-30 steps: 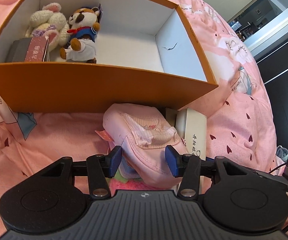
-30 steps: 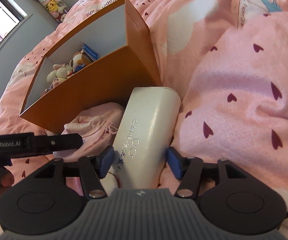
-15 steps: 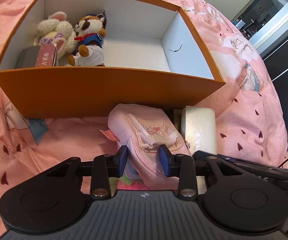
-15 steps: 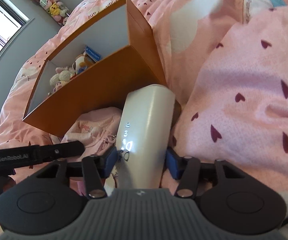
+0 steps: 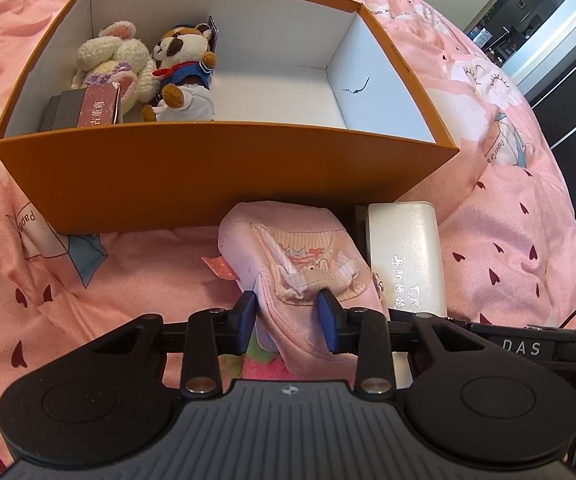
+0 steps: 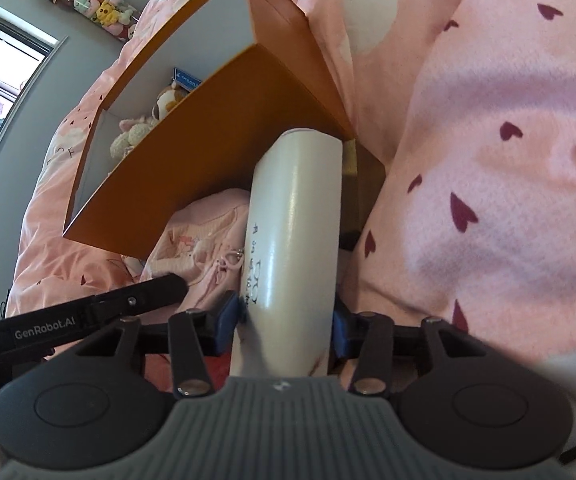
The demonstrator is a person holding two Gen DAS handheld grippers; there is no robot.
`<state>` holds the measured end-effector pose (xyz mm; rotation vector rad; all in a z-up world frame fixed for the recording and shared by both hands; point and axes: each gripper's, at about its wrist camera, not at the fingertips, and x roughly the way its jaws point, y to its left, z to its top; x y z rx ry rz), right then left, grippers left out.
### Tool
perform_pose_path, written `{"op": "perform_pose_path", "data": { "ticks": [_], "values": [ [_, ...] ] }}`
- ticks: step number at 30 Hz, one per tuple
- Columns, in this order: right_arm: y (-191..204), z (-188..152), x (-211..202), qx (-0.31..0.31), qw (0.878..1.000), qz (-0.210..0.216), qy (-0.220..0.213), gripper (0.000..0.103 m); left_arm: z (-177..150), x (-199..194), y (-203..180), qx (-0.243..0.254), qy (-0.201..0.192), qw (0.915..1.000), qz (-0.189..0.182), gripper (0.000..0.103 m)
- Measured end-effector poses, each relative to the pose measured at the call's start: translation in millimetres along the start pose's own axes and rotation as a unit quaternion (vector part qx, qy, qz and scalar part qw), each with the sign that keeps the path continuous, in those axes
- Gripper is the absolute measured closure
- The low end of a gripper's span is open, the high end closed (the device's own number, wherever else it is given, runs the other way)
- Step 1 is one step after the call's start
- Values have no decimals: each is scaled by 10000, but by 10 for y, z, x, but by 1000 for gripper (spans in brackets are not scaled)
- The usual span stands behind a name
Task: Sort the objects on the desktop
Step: 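Grasp the white glasses case with the right gripper while the left grasps the pink pouch, then lift both items over the orange box and lower them inside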
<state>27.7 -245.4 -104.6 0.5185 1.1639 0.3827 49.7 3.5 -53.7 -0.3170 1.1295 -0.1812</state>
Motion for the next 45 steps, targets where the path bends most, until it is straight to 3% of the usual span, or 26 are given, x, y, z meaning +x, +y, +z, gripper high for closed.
{"op": "perform_pose_path", "data": {
  "ticks": [4,6,13,18,22,28,37,45],
  "values": [
    [63,-16,-36,-77,9999,-68,-86,57,-3,-2,35,-70,5,10000,-63,64],
    [134,-6,-95,-160,9997,-54,-179,71,1,-1,69,-146,12,9998,-137,61],
    [462,48,-343,-1082,9892,-760,-639,73,7,21,84,-240,77,9994,-254,54],
    [551,-34,-258,-1846,9707,-1416,-603,73,8,41,66,-252,120,9991,-333,55],
    [501,1,-133,-1852,9745,-1245,-228,72,11,44,21,-146,95,9993,-318,60],
    [500,109,-134,-2011,9724,-1182,17,72,-12,-104,-29,48,-118,9995,-289,79],
    [617,-55,-492,-1957,9726,-1148,-507,73,-66,-545,-120,525,-559,9968,-212,84],
    [797,-51,-950,-1866,9738,-725,-1077,73,-23,-1033,-215,710,-1044,9907,-510,84]
  ]
}}
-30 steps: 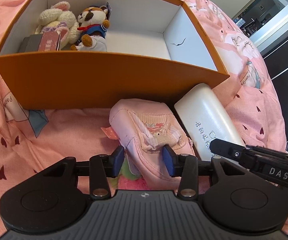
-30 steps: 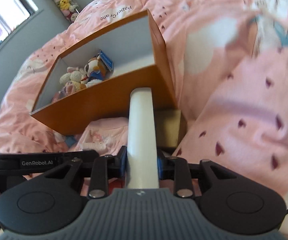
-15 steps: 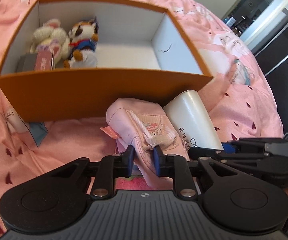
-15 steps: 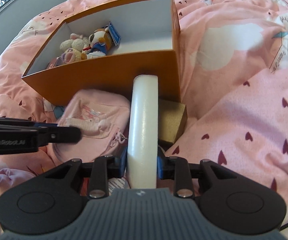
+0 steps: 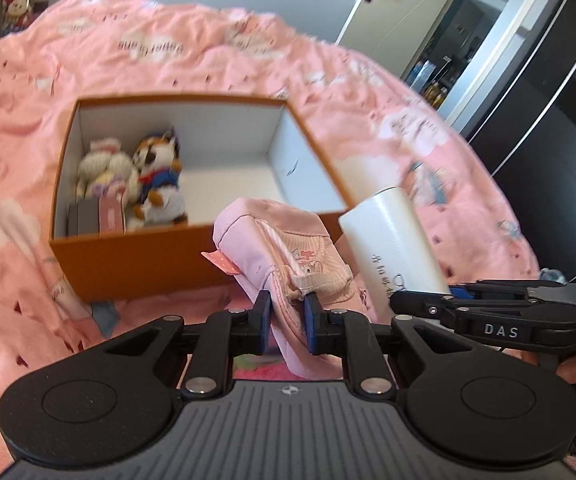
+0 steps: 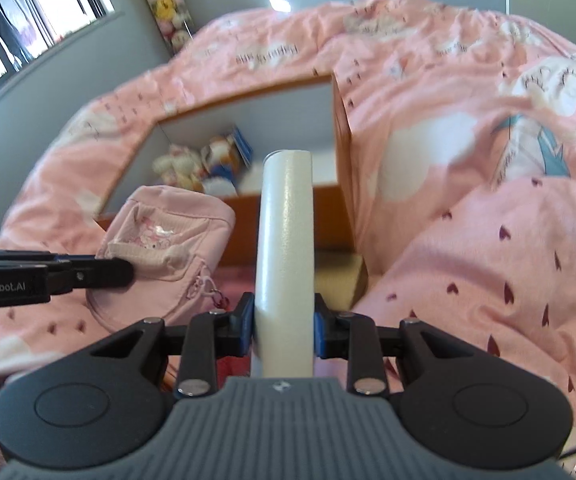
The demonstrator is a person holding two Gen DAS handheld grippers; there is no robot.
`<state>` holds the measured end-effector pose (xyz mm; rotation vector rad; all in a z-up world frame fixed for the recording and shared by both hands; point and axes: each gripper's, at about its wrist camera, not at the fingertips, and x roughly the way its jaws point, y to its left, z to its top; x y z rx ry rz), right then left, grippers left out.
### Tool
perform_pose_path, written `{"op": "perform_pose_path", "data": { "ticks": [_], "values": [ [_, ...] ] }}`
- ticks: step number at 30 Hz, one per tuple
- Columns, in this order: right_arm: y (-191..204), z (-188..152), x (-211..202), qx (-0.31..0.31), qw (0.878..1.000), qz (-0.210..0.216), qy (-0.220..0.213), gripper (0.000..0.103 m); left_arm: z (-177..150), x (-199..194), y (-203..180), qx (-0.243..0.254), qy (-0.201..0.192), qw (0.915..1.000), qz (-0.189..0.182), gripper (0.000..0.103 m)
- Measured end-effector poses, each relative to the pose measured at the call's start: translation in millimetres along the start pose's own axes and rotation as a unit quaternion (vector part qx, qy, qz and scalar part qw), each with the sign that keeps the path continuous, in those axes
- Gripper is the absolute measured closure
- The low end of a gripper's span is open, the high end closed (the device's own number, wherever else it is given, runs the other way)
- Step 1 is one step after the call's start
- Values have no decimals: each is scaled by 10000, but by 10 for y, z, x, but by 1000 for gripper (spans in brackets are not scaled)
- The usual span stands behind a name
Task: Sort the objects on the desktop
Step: 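Lift both items over the orange box and lower them inside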
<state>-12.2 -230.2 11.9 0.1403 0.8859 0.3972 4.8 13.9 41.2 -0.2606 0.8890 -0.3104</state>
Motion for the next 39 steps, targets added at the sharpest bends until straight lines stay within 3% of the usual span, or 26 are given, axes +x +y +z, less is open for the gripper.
{"op": "perform_pose_path", "data": {
  "ticks": [4,8,17,21,25,31,39],
  "values": [
    [99,163,-83,-67,9995,187,-254,73,159,-158,-28,86,-262,9996,-98,84],
    [187,400,-81,-215,9981,309,-493,73,336,-226,8,160,-516,9985,110,84],
    [135,1170,427,10,9973,558,-485,73,742,-55,325,-40,-757,9956,549,84],
    [114,1444,827,-4,9989,394,-255,73,858,101,498,-154,-722,9949,691,84],
    [108,1536,1354,-36,9997,62,235,73,895,248,606,-209,-625,9950,744,84],
    [77,1420,2055,-35,9950,-354,938,73,873,380,739,-351,-456,9956,733,84],
    [146,1337,2446,-248,9896,-680,1243,72,854,460,809,-375,-355,9963,692,84]
  ]
}}
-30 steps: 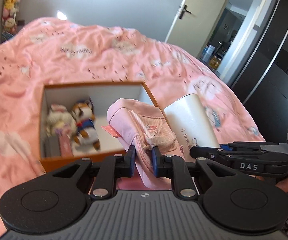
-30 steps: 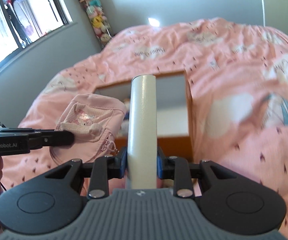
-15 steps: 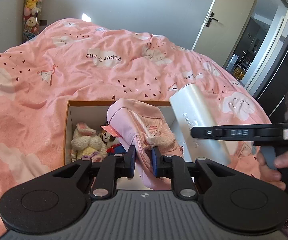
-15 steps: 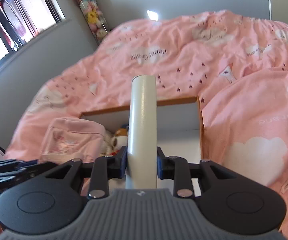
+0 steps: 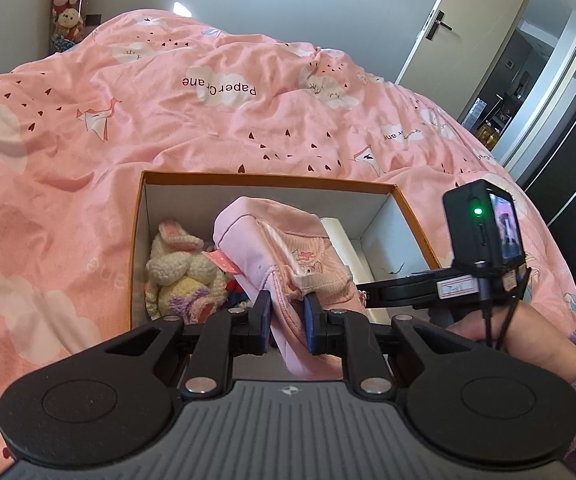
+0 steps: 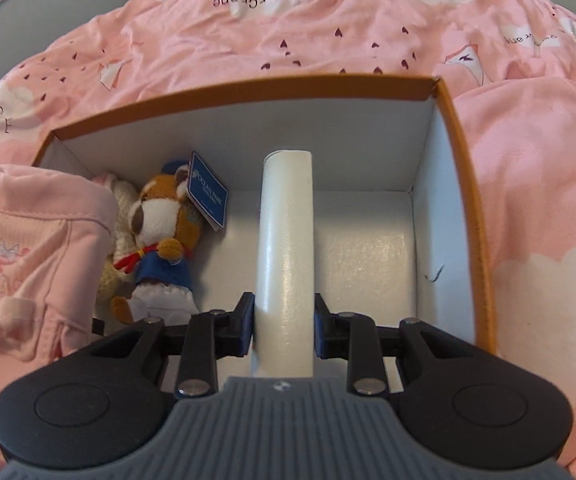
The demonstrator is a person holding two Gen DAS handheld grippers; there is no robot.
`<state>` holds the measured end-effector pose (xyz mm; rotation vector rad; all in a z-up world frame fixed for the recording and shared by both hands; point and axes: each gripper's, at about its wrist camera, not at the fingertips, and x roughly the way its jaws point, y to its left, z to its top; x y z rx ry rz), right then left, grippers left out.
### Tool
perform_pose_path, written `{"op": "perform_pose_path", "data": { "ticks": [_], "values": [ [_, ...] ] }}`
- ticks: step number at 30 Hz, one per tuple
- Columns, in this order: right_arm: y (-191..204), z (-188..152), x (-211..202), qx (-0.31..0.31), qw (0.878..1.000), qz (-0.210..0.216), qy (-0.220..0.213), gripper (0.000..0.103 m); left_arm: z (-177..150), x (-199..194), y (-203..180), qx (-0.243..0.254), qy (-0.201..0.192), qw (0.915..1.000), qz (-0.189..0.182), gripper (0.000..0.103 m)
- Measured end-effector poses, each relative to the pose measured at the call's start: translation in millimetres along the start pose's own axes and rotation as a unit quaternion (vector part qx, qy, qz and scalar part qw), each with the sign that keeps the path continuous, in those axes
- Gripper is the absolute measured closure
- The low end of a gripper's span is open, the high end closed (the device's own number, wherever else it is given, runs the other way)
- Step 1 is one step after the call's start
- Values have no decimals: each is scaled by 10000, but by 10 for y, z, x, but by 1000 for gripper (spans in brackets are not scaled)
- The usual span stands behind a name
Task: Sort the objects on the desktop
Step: 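Lift both items over the orange box and lower them inside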
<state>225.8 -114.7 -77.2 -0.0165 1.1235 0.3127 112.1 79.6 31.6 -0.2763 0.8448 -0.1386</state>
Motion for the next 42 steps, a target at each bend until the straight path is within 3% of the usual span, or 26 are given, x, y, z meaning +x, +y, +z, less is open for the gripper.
{"op": "perform_pose_path", "data": {
  "ticks": [6,16,24,28,36,38,42],
  "values": [
    [-50,22,31,-44,9998,-113,187,72,-50,41,22,-19,42,10000,-86,84],
    [10,111,-176,-615,9970,-450,121,73,-105,48,27,-65,70,9998,-195,84],
    [100,98,-209,-1325,9869,-920,86,81,-125,46,35,-95,90,9996,-238,84],
    [105,87,-224,-1675,9784,-1213,53,80,-131,50,37,-79,91,9997,-227,84],
    [192,89,-146,-1877,9811,-223,403,81,-127,44,45,-140,94,9997,-204,84],
    [233,69,-77,-1874,9806,-16,579,86,-121,38,39,-129,92,9997,-195,84],
    [279,54,65,-1974,9766,-18,858,88,-123,35,35,-126,91,9997,-187,84]
  ]
}}
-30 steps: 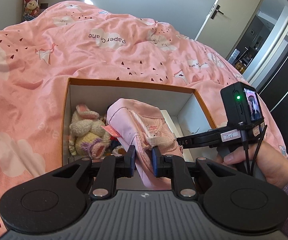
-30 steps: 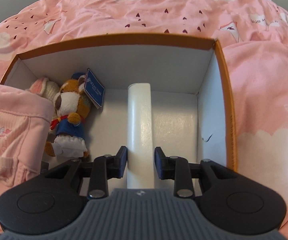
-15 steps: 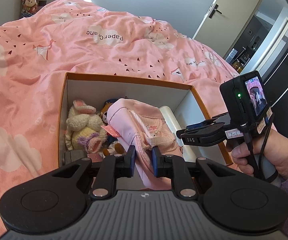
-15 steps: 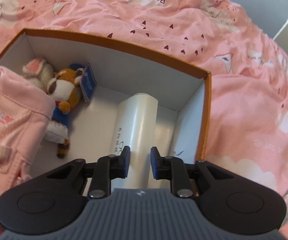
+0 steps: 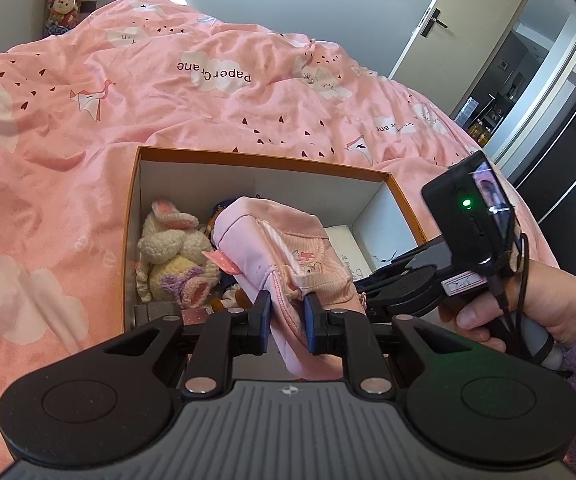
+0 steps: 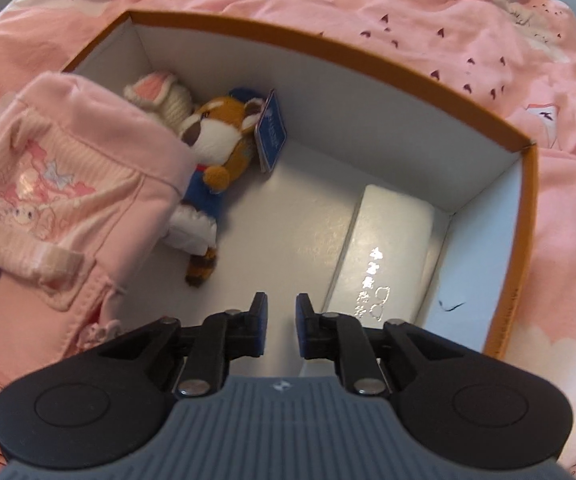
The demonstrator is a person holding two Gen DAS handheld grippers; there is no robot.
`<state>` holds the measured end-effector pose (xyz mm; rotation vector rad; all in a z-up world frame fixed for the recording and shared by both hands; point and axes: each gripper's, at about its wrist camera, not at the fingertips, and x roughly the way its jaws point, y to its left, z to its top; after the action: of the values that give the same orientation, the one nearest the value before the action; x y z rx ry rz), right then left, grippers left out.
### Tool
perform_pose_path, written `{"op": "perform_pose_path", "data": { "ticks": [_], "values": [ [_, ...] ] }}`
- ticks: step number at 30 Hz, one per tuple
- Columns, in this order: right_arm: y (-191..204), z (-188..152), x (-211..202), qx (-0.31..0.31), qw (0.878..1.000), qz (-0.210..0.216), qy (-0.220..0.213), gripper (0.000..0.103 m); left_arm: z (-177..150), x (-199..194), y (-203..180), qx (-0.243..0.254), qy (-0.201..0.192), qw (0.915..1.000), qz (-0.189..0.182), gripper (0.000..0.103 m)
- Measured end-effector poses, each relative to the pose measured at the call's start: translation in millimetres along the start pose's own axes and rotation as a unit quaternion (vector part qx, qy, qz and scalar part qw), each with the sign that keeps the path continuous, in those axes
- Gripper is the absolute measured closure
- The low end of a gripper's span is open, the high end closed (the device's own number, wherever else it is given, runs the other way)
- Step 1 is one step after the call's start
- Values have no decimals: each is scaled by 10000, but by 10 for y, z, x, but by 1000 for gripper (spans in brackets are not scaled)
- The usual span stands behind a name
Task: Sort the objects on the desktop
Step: 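Lift both items over the orange box and lower them inside, then release the glasses case with the right gripper and push the pouch flat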
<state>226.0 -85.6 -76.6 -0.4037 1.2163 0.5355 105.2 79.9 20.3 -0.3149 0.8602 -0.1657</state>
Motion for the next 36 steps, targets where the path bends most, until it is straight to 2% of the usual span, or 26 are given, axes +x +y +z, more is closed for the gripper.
{"op": "perform_pose_path", "data": {
  "ticks": [2,3,6,10,12,17,22,23,30,36],
  "values": [
    [-15,11,52,-42,9999,-149,43,89,-1,-1,-5,-7,12,10000,-3,84],
    [-36,16,70,-15,9998,-181,48,95,8,1,5,-12,23,10000,-4,84],
    [-113,36,91,223,9997,-73,67,98,5,2,3,1,50,10000,-4,84],
    [-144,41,84,319,9994,-140,25,99,10,11,-4,10,68,10000,7,84],
    [-182,30,83,392,9991,-137,12,103,12,17,-12,37,76,10000,10,84],
    [-263,15,64,595,9982,-15,-10,103,16,43,-31,69,118,9999,18,83],
    [-241,-16,7,509,9986,138,73,102,24,51,-36,90,144,9998,57,83],
    [-226,-28,-27,424,9989,166,115,98,24,52,-36,90,146,9998,58,83],
    [-178,-149,-215,224,9964,302,760,98,47,76,-105,279,210,9994,29,83],
    [-100,-109,-186,118,9893,313,1422,100,40,98,-178,420,248,9988,-29,83]
  ]
}}
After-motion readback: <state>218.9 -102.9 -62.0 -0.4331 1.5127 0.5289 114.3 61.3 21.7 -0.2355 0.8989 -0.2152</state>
